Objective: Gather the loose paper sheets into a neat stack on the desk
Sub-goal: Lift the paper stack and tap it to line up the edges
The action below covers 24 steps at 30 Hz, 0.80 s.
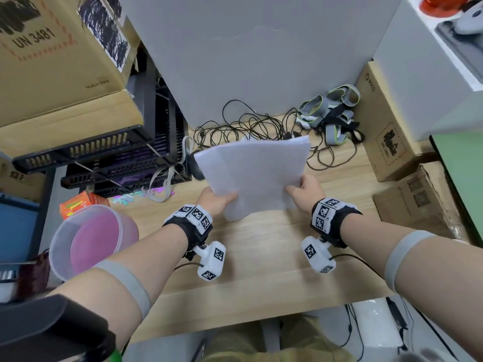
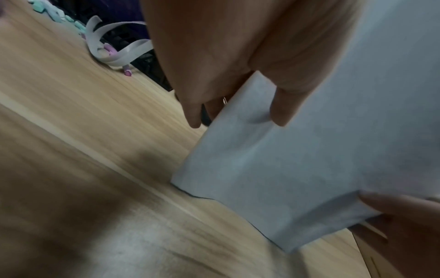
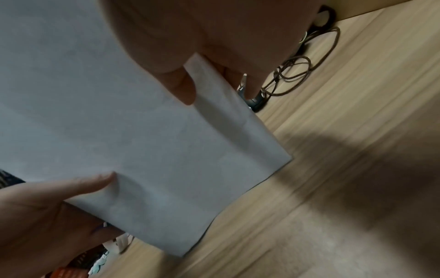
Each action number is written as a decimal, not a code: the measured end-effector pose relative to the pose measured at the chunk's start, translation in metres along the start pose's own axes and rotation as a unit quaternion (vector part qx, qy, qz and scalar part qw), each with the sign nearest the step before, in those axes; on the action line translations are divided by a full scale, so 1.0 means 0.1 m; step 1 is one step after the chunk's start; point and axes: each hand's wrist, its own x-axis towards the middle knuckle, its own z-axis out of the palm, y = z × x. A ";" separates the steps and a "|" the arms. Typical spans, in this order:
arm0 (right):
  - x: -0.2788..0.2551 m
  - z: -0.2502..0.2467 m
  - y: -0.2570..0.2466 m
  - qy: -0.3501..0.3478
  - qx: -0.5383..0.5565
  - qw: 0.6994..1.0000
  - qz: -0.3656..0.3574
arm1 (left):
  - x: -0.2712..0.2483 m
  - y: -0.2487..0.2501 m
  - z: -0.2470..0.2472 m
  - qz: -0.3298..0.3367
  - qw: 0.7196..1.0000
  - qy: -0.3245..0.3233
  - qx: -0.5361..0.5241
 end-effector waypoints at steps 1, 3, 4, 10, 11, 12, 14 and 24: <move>0.01 0.00 -0.01 0.005 0.006 1.000 0.002 | 0.00 0.02 0.00 0.007 1.000 0.002 0.009; 0.02 -0.01 -0.02 0.011 0.010 1.000 0.001 | 0.01 0.03 -0.01 0.024 0.999 -0.008 0.029; 0.01 -0.01 -0.02 0.010 0.002 1.000 0.002 | -0.01 0.02 -0.01 0.030 0.998 -0.024 0.053; -0.05 0.03 0.07 -0.019 -0.074 0.997 -0.015 | -0.02 -0.12 0.01 0.057 0.971 -0.097 0.213; -0.03 0.02 0.08 -0.014 -0.067 0.998 -0.014 | -0.02 -0.10 0.01 0.059 0.972 -0.096 0.206; -0.02 0.00 0.07 -0.010 -0.061 0.998 -0.011 | -0.02 -0.05 0.02 0.058 0.975 -0.097 0.194; 0.00 -0.06 0.09 -0.003 -0.058 0.998 0.019 | -0.04 0.04 0.07 0.030 0.978 -0.114 0.172; -0.10 -0.27 0.68 -0.043 -0.174 0.963 0.203 | -0.12 0.03 0.63 -0.045 0.928 -0.226 0.295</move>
